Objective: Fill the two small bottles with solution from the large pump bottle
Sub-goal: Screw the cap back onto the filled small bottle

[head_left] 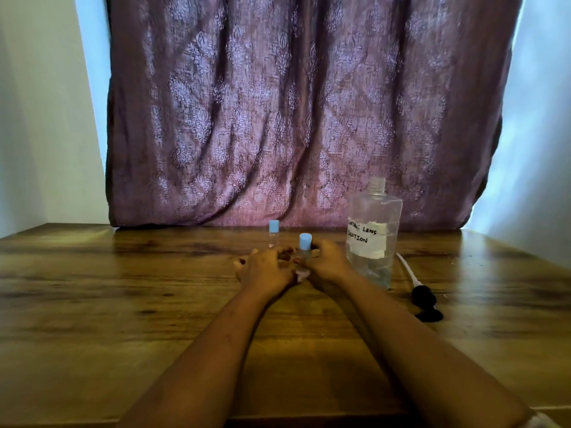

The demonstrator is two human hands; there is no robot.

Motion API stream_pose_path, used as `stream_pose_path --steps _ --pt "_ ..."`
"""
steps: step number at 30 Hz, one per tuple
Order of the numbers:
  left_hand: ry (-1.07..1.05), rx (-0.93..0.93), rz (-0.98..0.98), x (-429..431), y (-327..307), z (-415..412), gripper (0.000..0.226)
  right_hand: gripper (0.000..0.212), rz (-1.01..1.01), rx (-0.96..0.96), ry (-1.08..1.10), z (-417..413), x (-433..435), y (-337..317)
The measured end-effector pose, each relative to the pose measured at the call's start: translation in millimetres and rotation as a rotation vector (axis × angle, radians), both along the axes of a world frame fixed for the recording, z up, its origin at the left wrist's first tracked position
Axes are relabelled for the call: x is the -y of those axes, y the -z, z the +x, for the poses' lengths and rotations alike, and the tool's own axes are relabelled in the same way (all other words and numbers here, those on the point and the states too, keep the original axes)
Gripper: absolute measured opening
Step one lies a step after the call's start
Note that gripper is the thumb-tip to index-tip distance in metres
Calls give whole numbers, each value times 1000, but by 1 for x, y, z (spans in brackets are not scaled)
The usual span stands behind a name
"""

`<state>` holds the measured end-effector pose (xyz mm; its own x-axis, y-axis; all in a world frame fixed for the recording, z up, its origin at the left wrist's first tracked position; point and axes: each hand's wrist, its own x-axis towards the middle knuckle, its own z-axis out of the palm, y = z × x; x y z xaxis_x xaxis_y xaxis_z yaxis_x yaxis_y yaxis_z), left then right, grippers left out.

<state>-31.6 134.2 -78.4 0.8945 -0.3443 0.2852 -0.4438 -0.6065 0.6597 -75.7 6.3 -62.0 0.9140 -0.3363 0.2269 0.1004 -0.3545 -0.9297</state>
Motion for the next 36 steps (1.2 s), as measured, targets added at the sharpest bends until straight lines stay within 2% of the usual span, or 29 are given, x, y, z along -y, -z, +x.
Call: stream_pose_path --steps 2,5,8,13,16,20,22,25,27,29,31,34,36 --pt "-58 -40 -157 -4 -4 13 53 37 -79 -21 61 8 5 -14" --pt "-247 19 -166 -18 -8 35 39 51 -184 -31 137 32 13 -31" --pt "-319 6 -188 -23 -7 47 31 56 -233 -62 227 53 18 -35" --pt "-320 35 -149 -14 -4 46 28 47 -298 -125 284 67 28 -26" --pt "-311 35 -139 -14 -4 52 29 50 -247 -123 279 74 31 -20" --pt "-313 37 -143 -14 -1 51 30 69 -223 -102 268 75 26 -26" --pt "-304 30 -146 -13 2 54 30 77 -371 49 358 77 18 -31" --pt "-269 -13 -183 -11 4 58 29 60 -621 255 350 80 4 -41" --pt "-231 -18 -220 -10 4 59 34 53 -723 208 191 86 -7 -42" --pt "-258 20 -185 -10 6 57 29 52 -828 92 84 93 -16 -35" --pt "-277 51 -146 -10 5 55 27 50 -843 36 71 99 -21 -27" --pt "-225 35 -194 -11 4 54 32 41 -775 106 117 95 -20 -29" --pt "-166 13 -227 -11 4 53 40 36 -699 139 71 86 -19 -37"
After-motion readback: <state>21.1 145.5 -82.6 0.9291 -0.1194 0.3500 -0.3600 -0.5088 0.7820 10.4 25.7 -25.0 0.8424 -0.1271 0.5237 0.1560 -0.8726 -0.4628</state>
